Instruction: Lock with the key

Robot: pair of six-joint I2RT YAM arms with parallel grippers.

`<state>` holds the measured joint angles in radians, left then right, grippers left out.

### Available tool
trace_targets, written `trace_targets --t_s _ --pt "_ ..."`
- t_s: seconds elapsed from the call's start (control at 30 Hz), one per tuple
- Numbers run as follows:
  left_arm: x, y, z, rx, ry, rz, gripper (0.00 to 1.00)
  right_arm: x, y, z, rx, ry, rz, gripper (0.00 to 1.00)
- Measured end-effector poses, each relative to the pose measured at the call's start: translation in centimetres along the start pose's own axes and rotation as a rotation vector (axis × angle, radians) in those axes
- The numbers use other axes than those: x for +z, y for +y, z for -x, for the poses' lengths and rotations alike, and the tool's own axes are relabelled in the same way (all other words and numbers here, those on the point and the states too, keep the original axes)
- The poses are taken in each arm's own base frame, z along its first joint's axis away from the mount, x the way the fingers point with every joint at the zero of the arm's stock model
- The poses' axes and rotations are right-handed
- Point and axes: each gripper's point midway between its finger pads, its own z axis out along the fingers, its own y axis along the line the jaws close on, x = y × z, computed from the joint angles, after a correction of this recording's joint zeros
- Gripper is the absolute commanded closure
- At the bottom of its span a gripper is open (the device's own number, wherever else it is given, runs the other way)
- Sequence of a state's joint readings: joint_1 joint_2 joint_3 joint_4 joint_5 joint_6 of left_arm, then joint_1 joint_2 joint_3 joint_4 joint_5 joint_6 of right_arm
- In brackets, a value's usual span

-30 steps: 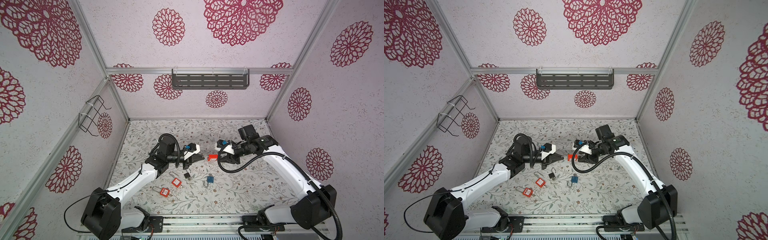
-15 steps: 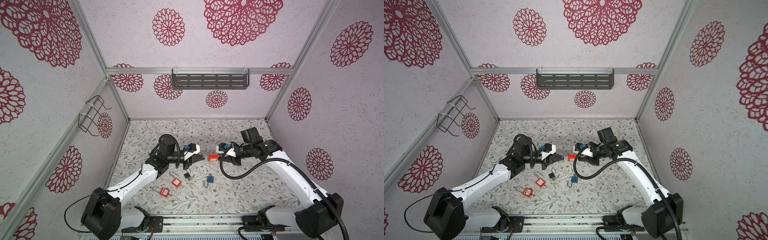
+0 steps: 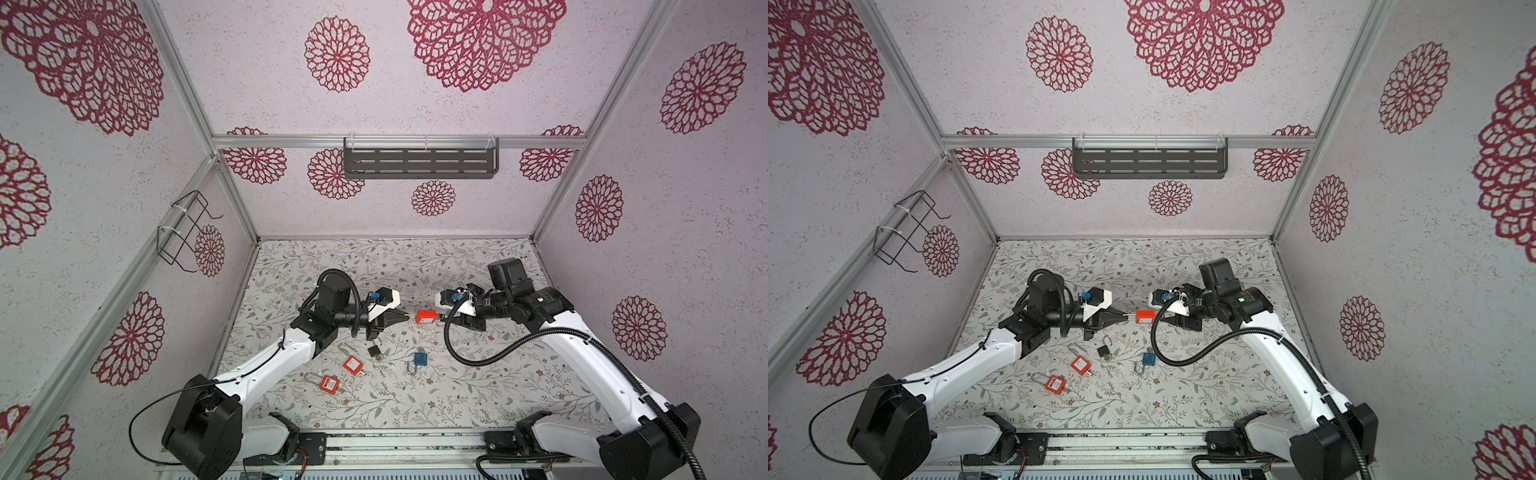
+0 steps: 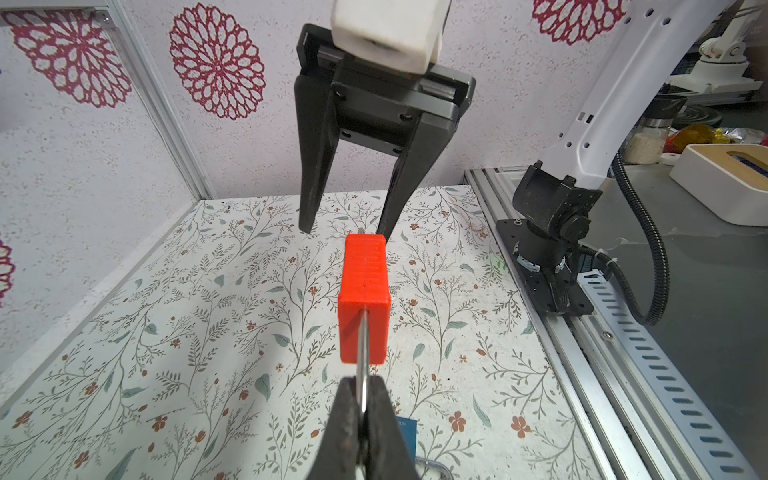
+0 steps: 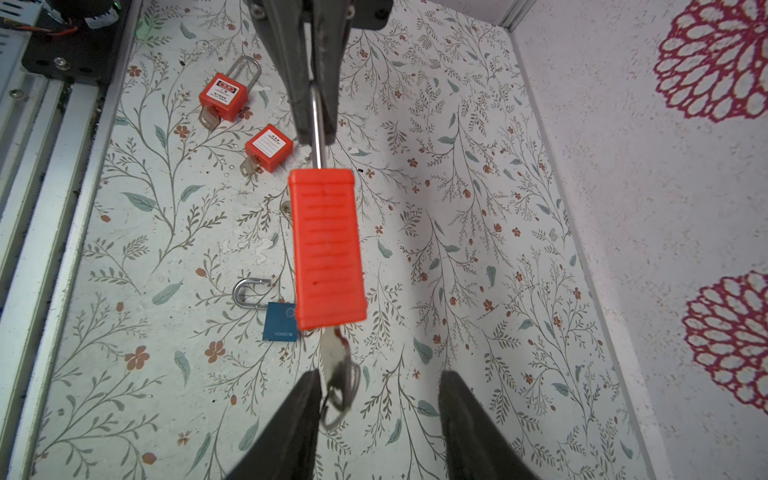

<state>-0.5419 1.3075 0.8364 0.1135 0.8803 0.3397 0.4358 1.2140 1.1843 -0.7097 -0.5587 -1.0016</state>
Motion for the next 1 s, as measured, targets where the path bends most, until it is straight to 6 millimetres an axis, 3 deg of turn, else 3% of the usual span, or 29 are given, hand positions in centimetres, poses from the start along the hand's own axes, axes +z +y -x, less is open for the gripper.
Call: trace_targets --t_s 0.5,1.0 --pt "0.1 -0.1 -0.3 -0.004 0.012 0.000 1.00 0.3 1.0 1.0 -0.021 -0.031 0.067 0.68" --pt "0.1 -0.2 -0.5 0.000 0.018 -0.005 1.00 1.1 1.8 0.0 -0.019 0.001 0.141 0.79"
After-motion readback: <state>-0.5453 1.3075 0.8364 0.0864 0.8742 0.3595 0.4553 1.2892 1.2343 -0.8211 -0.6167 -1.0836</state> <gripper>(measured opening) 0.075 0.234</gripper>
